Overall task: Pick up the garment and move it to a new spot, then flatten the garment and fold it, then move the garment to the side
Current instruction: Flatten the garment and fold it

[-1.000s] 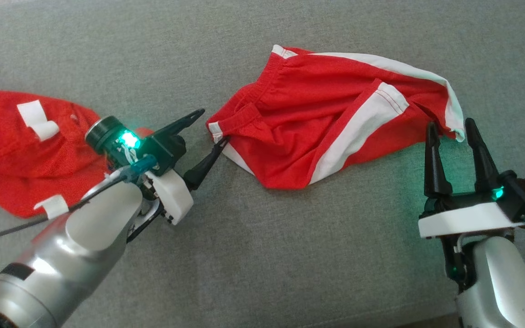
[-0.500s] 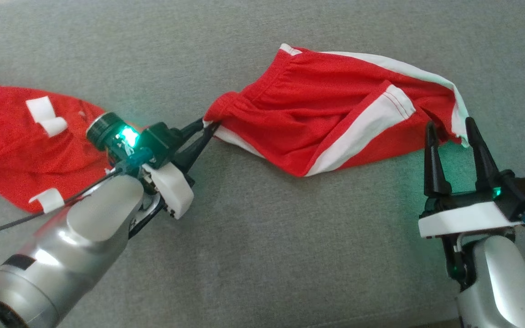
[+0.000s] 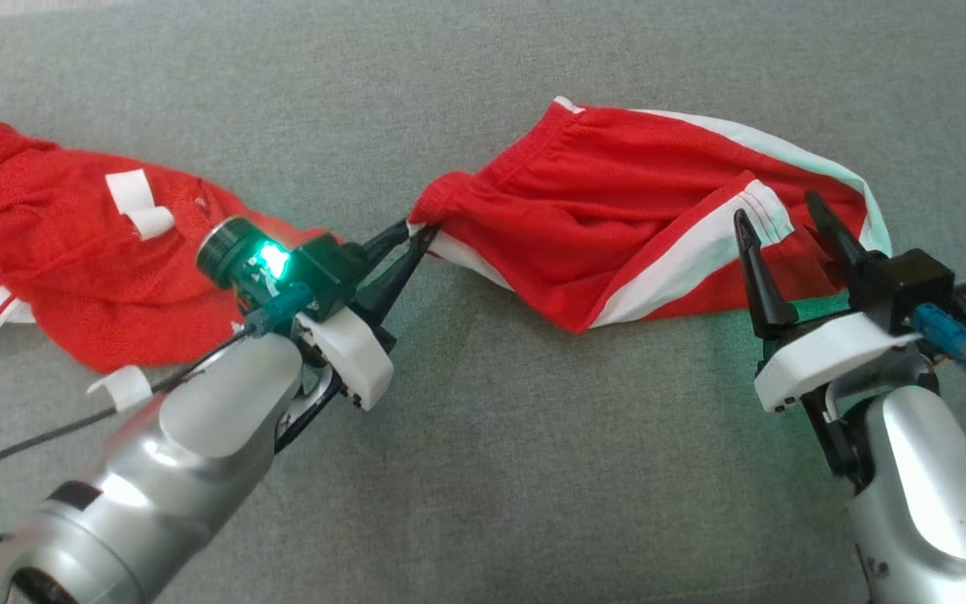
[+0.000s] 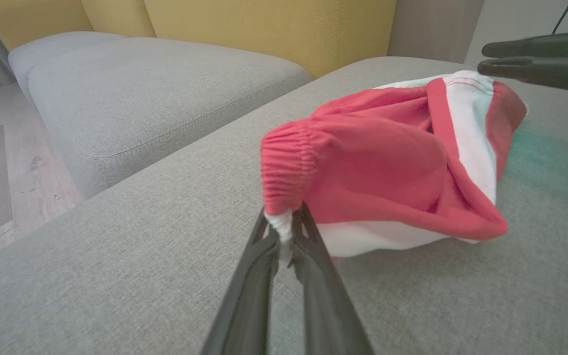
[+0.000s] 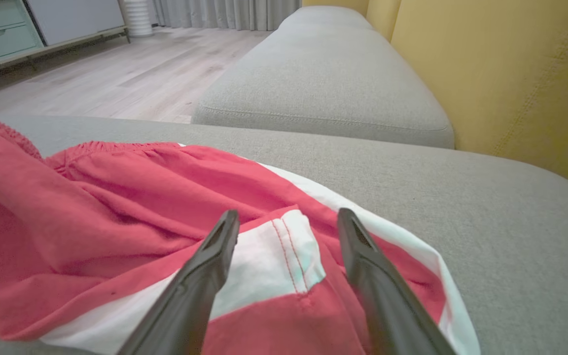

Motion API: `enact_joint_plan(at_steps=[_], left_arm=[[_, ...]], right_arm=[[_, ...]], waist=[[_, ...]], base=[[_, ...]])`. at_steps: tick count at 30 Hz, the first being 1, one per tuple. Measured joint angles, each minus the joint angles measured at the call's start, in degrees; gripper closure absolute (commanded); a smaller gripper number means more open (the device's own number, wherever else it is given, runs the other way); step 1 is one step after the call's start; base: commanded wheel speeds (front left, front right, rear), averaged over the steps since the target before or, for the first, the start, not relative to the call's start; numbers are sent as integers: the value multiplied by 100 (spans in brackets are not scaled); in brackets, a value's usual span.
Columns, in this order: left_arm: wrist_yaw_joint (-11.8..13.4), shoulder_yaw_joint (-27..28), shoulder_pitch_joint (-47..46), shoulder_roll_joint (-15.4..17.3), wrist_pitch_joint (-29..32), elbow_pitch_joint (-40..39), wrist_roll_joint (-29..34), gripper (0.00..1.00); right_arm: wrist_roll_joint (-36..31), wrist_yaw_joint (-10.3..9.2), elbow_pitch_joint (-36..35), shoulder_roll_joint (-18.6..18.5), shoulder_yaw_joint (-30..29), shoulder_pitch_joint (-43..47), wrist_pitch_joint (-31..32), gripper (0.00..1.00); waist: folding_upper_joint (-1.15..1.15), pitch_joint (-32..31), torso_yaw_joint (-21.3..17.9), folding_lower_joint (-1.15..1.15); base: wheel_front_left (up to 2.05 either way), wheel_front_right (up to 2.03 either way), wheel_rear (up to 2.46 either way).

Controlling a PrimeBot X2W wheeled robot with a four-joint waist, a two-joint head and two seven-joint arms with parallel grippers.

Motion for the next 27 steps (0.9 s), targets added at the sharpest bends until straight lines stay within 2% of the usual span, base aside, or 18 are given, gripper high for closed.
enact_joint_plan(at_steps=[7, 27], left_arm=[[-2, 129, 147, -14, 0, -11, 81, 100], [-90, 272, 214, -64, 0, 33, 256, 100]], right_arm=[[267, 0, 29, -199, 275, 3, 422, 0], [602, 0, 207, -400, 595, -271, 747, 0]], waist=[[0, -96, -26, 0], [0, 1, 16, 0]], base=[[0, 0, 0], [0, 0, 0]])
